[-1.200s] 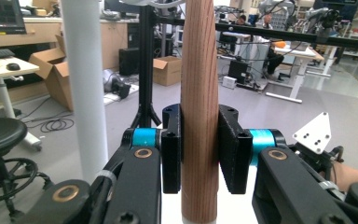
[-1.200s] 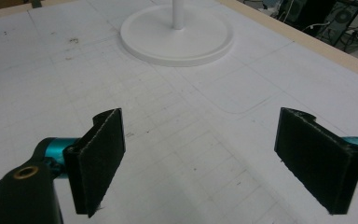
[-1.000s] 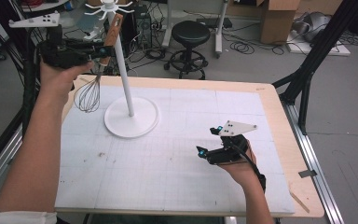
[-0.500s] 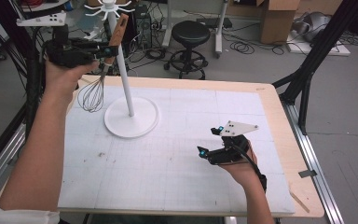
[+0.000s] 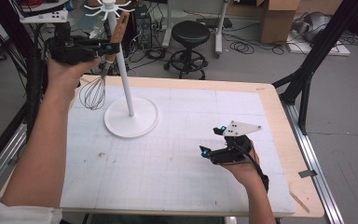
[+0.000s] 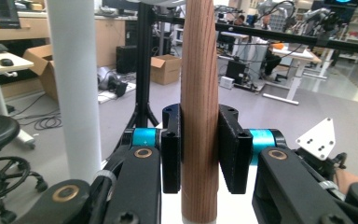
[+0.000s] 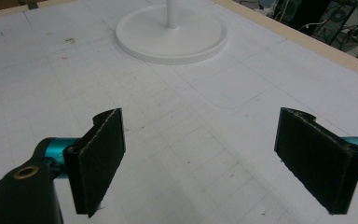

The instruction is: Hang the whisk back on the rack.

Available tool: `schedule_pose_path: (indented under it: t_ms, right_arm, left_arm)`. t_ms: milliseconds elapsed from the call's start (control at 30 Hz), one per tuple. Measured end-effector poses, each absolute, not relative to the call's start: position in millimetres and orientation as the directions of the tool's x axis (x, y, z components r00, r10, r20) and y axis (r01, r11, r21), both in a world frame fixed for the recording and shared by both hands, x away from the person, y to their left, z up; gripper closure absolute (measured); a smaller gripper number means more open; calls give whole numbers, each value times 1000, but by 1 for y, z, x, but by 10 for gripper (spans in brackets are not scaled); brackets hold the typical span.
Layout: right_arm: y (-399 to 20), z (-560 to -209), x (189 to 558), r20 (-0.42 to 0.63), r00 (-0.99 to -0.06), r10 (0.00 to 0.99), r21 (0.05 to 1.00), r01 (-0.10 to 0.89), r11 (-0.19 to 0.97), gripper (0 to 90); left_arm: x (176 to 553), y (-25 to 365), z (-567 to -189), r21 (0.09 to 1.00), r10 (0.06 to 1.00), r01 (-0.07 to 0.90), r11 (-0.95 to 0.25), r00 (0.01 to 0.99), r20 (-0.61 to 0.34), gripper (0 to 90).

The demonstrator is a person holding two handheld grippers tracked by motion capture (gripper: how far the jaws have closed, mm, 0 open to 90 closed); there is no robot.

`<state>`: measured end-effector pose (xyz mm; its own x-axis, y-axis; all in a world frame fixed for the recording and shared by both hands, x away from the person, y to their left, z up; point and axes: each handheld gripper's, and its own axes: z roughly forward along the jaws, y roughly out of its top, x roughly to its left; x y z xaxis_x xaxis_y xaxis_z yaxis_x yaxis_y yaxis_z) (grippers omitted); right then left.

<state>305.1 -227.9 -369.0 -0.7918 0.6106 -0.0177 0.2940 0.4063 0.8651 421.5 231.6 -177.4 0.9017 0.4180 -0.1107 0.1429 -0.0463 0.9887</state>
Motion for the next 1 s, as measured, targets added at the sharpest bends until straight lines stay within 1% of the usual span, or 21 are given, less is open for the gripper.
schedule_pose_path:
  t_ms: [200, 367, 533, 600, 800, 1000]
  right_arm:
    - [-230, -370, 305, -18, -790, 612, 865, 295, 406, 152]
    - [-229, -371, 305, -22, -792, 610, 864, 292, 410, 152]
    - [-227, -371, 305, -19, -793, 610, 864, 294, 409, 152]
    - [-227, -371, 305, -22, -793, 609, 864, 291, 410, 152]
    - [-227, -371, 305, -17, -792, 610, 863, 297, 409, 151]
    - [-228, -370, 304, -20, -793, 609, 866, 291, 407, 151]
  left_arm:
    - [423, 240, -181, 987, 447, 158, -43, 886, -122, 729]
    - [423, 244, -184, 987, 445, 159, -36, 886, -126, 729]
    - [422, 242, -185, 983, 472, 170, -73, 874, -116, 708]
    - [421, 242, -186, 980, 484, 181, -81, 867, -120, 631]
    - [415, 240, -185, 976, 496, 167, -137, 865, -78, 526]
    - [402, 238, -194, 967, 519, 158, -198, 854, -34, 369]
